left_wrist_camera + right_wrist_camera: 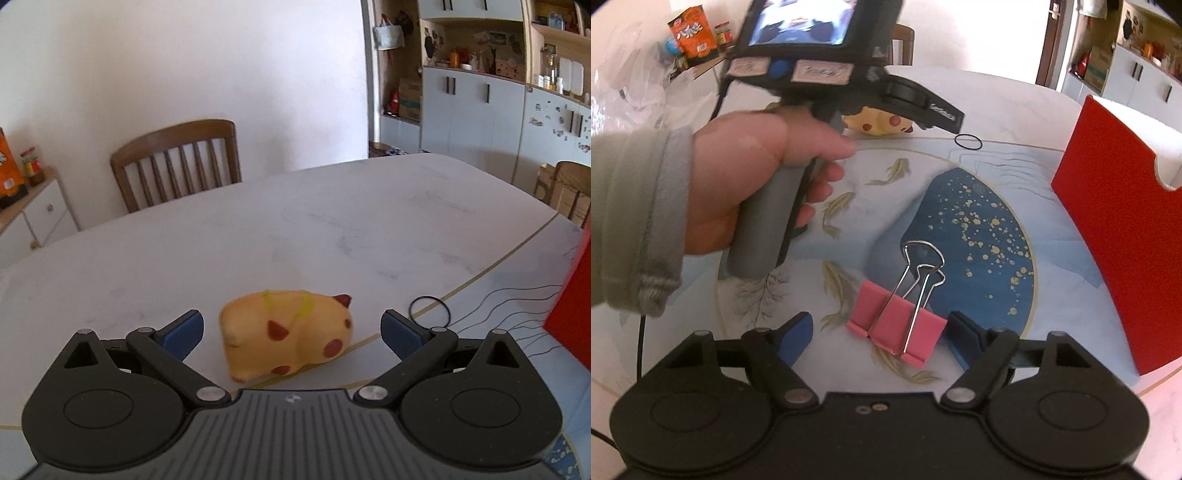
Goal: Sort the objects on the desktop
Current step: 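Approach the yellow pig toy with the left gripper while the right approaches the pink binder clip, then grasp the yellow pig toy with the left gripper while the right grasps the pink binder clip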
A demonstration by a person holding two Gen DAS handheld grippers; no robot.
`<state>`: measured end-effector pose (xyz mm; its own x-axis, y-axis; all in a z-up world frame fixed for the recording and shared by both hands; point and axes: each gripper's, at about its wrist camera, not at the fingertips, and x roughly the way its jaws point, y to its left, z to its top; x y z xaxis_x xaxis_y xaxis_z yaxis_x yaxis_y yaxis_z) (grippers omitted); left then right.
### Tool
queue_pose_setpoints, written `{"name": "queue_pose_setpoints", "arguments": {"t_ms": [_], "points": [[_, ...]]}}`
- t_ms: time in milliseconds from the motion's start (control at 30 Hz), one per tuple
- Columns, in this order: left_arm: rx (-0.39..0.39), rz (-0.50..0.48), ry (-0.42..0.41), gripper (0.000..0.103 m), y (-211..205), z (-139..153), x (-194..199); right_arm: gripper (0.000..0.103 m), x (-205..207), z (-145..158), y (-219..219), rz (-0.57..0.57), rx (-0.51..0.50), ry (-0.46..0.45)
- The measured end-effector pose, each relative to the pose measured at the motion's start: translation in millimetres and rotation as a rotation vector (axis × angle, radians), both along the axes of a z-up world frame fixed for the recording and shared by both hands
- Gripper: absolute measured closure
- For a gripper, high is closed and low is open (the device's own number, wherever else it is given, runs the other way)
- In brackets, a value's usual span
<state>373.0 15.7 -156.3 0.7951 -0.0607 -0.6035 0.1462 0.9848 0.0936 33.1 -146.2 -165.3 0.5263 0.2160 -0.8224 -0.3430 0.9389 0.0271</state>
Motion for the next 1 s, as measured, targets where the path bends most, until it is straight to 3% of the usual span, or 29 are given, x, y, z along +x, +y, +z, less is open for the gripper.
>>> {"name": "queue_pose_setpoints", "arguments": {"t_ms": [233, 333, 467, 767, 1000], "points": [[0.01, -0.008, 0.012, 0.002, -1, 0, 5, 0.038, -1, 2, -5, -0.01, -0.003, -0.015], [-0.011, -0.02, 0.026, 0.015, 1, 1, 7, 0.044, 0, 3, -7, -0.012, 0.003, -0.014], [-0.019, 0.0, 0.04, 0.027, 7, 3, 12, 0.045, -2, 4, -9, -0.003, 0.011, -0.009], [-0.084, -0.015, 0.07, 0.029, 22, 8, 6, 0.045, -7, 8, -29, -0.03, 0.04, -0.002], [-0.108, -0.034, 0.077, 0.029, 24, 17, -19, 0.045, -12, 18, -49, -0.068, 0.068, -0.006]]}}
